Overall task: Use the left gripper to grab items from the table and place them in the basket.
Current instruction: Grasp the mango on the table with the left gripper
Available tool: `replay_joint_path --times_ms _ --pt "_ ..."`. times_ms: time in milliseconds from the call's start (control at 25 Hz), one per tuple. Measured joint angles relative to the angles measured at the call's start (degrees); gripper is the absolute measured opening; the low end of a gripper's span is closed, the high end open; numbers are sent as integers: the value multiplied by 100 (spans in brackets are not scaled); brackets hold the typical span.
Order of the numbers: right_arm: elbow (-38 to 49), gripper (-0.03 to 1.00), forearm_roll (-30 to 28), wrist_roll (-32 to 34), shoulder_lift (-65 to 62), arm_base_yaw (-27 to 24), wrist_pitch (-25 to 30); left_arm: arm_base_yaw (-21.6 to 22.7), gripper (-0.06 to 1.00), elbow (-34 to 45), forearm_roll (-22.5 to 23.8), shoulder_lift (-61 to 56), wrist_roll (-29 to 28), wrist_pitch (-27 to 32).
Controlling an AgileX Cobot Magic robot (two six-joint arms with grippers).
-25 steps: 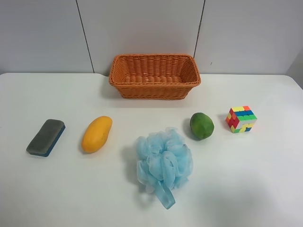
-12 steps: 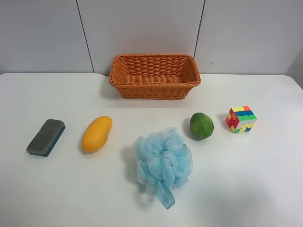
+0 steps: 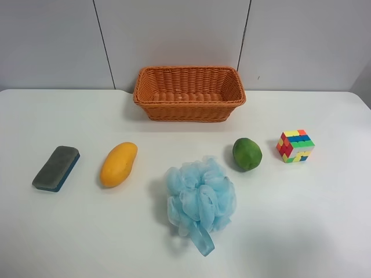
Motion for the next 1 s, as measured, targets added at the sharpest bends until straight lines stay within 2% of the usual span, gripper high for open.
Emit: replay_joint_path --times_ms 120,240,360,480,680,1000 --pt "0 99 0 0 0 0 0 -416 99 -358 -66 800 86 -70" --pt "0 99 0 0 0 0 0 -1192 99 -518 3 1507 -31 -420" --pt "0 99 0 0 0 0 0 -2043 99 -541 109 2284 -383 -889" --pt "0 99 0 0 0 0 0 -2603 99 -541 128 3092 -617 -1240" --pt "0 99 0 0 0 0 0 -3046 99 -578 47 4346 -675 -1752" --pt "0 99 0 0 0 0 0 -3126 99 -583 6 5764 -449 -2472"
